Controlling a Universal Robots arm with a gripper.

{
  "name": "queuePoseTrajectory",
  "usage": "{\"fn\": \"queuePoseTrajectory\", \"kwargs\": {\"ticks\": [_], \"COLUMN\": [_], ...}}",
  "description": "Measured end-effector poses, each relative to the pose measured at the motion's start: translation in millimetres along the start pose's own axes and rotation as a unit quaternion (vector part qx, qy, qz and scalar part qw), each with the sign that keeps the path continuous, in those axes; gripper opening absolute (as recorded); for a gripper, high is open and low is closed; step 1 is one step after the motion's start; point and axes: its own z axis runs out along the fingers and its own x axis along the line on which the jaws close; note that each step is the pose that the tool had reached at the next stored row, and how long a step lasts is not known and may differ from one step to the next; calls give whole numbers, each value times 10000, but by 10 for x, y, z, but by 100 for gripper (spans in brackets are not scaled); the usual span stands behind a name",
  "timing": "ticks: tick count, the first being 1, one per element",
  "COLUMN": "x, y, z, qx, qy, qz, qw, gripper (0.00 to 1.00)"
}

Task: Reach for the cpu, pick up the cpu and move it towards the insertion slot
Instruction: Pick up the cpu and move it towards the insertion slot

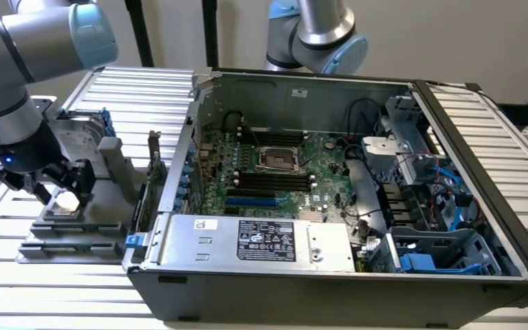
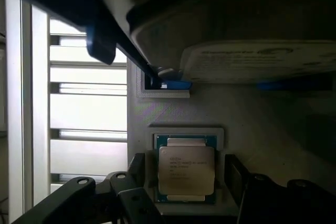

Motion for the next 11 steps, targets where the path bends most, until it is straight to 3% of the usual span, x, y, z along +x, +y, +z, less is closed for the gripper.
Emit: {"fn": "queuePoseTrajectory", "kwargs": {"ticks": [3, 11], "x": [-17, -19], "y": [0, 0], "z": [0, 1], "qx": [-1, -1], "qy": [54, 65], "qz": [1, 2], "qw": [10000, 10000], "gripper": [71, 71]}}
